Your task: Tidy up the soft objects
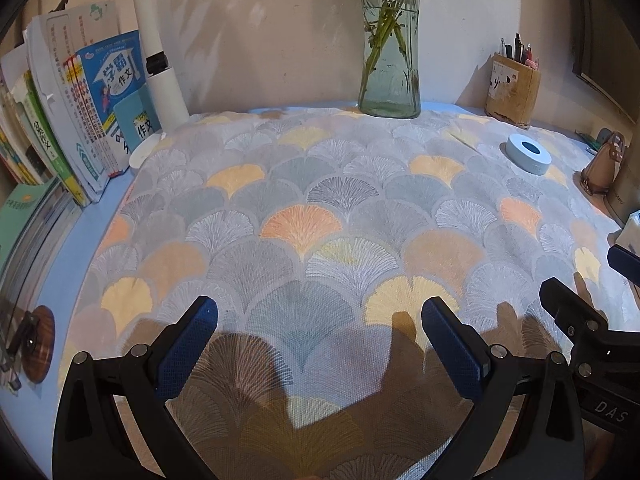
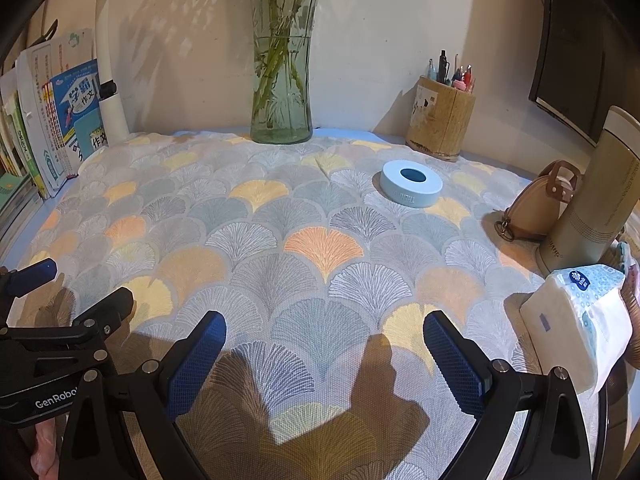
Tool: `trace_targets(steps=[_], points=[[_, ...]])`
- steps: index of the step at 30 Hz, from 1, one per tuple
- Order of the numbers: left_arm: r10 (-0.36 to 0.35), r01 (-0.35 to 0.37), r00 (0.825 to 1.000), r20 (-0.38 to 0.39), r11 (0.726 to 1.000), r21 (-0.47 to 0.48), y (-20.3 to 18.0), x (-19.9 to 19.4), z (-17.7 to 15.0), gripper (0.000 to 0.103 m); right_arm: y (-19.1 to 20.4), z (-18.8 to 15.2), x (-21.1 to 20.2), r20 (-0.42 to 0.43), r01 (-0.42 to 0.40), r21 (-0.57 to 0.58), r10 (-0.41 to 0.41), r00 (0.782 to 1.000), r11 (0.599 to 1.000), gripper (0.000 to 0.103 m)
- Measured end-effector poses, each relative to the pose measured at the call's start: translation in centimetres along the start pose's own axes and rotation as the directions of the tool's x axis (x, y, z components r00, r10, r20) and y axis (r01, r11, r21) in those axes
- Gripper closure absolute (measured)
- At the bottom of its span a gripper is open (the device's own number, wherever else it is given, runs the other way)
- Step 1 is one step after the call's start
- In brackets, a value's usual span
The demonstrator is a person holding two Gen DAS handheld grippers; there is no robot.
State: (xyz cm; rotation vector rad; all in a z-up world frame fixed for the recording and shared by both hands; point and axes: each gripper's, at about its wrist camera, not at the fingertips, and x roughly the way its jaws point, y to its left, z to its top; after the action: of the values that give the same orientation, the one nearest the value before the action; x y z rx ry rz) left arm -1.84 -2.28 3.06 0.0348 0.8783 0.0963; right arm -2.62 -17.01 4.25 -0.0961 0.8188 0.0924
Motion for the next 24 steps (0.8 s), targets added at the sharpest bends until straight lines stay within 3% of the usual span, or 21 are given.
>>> trace_targets(steps=[7,24], points=[[0.033,-0.033,0.999,-0.002,0.999,0.009,-0.26,0.05,-0.07,0.001,0.06,0.04,0.05,-0.004,-0.001,0.007,0.001,1.0,1.0,0.004],[0.017,-0.017,1.0,0.013,1.0,0.004,0.06,0.0,0.01,0.001,-0.68,-0.03,0.28,-0.017,-0.013,0.022,0.013,1.0,1.0,0.004]])
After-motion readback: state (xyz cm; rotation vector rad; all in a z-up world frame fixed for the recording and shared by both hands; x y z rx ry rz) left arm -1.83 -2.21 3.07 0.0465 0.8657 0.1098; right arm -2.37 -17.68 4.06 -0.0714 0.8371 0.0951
